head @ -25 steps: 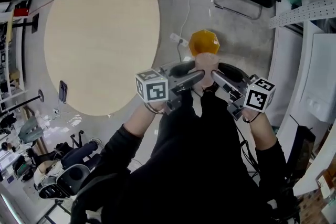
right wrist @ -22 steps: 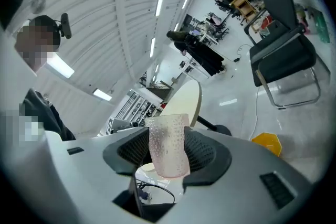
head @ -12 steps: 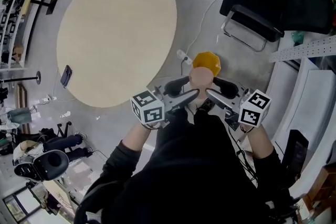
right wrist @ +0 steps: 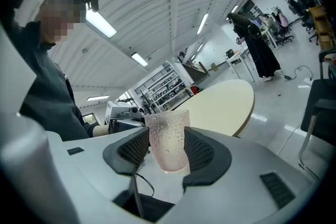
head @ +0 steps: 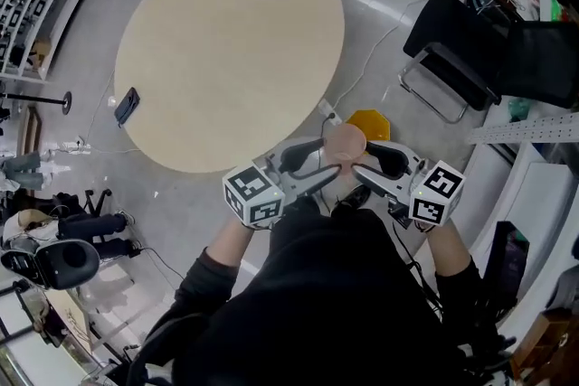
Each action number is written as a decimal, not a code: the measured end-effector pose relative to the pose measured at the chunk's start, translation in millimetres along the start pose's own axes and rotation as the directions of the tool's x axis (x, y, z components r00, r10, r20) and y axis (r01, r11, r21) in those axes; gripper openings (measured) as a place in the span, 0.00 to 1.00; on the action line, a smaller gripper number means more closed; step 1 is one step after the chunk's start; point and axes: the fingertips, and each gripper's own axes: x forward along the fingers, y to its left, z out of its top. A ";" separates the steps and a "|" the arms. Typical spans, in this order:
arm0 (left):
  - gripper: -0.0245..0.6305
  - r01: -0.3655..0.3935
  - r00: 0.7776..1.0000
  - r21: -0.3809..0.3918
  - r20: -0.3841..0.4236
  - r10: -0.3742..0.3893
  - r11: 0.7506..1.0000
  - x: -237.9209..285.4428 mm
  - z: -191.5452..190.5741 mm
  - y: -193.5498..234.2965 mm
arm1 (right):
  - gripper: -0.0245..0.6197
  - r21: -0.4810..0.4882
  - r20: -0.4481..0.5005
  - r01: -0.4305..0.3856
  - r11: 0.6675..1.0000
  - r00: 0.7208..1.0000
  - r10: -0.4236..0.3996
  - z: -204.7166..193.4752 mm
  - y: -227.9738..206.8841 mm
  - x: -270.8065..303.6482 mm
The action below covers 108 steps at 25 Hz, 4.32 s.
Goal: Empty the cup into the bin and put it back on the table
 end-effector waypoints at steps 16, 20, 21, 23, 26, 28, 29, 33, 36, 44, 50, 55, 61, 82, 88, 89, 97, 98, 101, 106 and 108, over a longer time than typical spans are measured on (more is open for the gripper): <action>0.43 -0.180 0.981 0.108 0.099 0.169 0.978 -167.5 10.2 72.8 | 0.37 -0.245 -0.139 -0.118 0.962 0.987 0.085 13.0 72.4 172.4; 0.43 -0.214 0.973 0.132 0.118 0.199 0.968 -202.0 8.5 94.0 | 0.37 -0.290 -0.188 -0.154 0.944 0.977 0.101 11.4 82.8 212.8; 0.43 -0.226 0.970 0.144 0.122 0.209 0.964 -207.9 8.5 99.6 | 0.37 -0.302 -0.200 -0.162 0.940 0.974 0.104 10.6 82.9 221.5; 0.43 -0.250 0.965 0.163 0.125 0.231 0.955 -218.9 6.6 111.7 | 0.37 -0.318 -0.222 -0.174 0.932 0.969 0.105 7.5 82.0 238.9; 0.43 -0.280 0.957 0.168 0.131 0.260 0.945 -237.6 3.1 129.6 | 0.37 -0.331 -0.243 -0.175 0.927 0.965 0.096 4.1 83.2 266.1; 0.43 -0.296 0.951 0.157 0.144 0.275 0.942 -250.2 1.7 140.0 | 0.37 -0.338 -0.256 -0.181 0.924 0.962 0.095 3.8 85.6 282.8; 0.43 -0.305 0.947 0.151 0.149 0.283 0.940 -255.7 1.1 144.9 | 0.37 -0.345 -0.263 -0.185 0.920 0.960 0.095 3.7 86.3 290.4; 0.43 -0.353 0.932 0.149 0.147 0.332 0.924 -266.0 -5.1 166.1 | 0.37 -0.390 -0.318 -0.233 0.891 0.942 0.107 -0.5 78.8 314.9; 0.43 -0.396 0.915 0.135 0.140 0.378 0.908 -268.9 -8.1 184.2 | 0.37 -0.413 -0.365 -0.289 0.864 0.921 0.134 -1.4 68.6 331.9; 0.43 -0.569 0.822 0.148 0.078 0.564 0.809 -266.3 -3.3 246.2 | 0.37 -0.438 -0.462 -0.423 0.793 0.863 0.206 5.9 22.0 382.0; 0.43 -0.644 0.765 0.052 0.045 0.642 0.764 -260.2 -10.1 313.2 | 0.37 -0.452 -0.531 -0.485 0.749 0.820 0.211 7.6 -25.8 428.7; 0.43 -0.728 0.685 0.021 0.001 0.728 0.685 -255.5 -19.1 366.2 | 0.37 -0.463 -0.566 -0.505 0.728 0.801 0.195 1.4 -66.4 466.4; 0.43 -0.784 0.619 0.025 -0.035 0.785 0.620 -271.1 -27.4 391.3 | 0.37 -0.479 -0.590 -0.507 0.716 0.790 0.165 -8.4 -72.5 497.8; 0.43 -0.858 0.508 -0.145 -0.102 0.855 0.492 -282.8 -48.9 457.1 | 0.35 -0.493 -0.545 -0.365 0.790 0.837 0.046 -14.3 -124.6 540.1; 0.43 -0.842 0.528 -0.187 -0.095 0.844 0.506 -287.1 -67.9 421.8 | 0.35 -0.444 -0.543 -0.317 0.838 0.839 0.030 -20.9 -125.0 513.8; 0.43 -0.836 0.536 -0.194 -0.085 0.840 0.514 -288.1 -68.4 412.3 | 0.35 -0.434 -0.541 -0.305 0.847 0.841 0.026 -22.0 -123.2 507.6; 0.23 -0.710 0.652 -0.305 0.058 0.756 0.635 -291.3 -58.2 328.1 | 0.14 -0.286 -0.488 -0.196 0.938 0.872 0.034 -22.2 -82.3 441.5; 0.17 -0.679 0.675 -0.321 0.077 0.733 0.660 -292.1 -57.7 314.4 | 0.09 -0.245 -0.478 -0.181 0.952 0.877 0.044 -23.3 -70.7 432.4; 0.09 -0.570 0.761 -0.355 0.113 0.639 0.741 -302.0 -65.0 266.1 | 0.06 -0.133 -0.463 -0.145 0.981 0.884 0.068 -36.6 -22.2 412.0; 0.07 -0.461 0.840 -0.379 0.105 0.532 0.803 -284.3 -85.0 225.8 | 0.06 -0.104 -0.376 -0.063 0.993 0.926 0.019 -42.5 4.3 377.7; 0.07 -0.426 0.867 -0.383 0.086 0.491 0.820 -268.3 -95.6 216.5 | 0.06 -0.112 -0.331 -0.014 0.994 0.943 -0.024 -45.3 2.1 358.9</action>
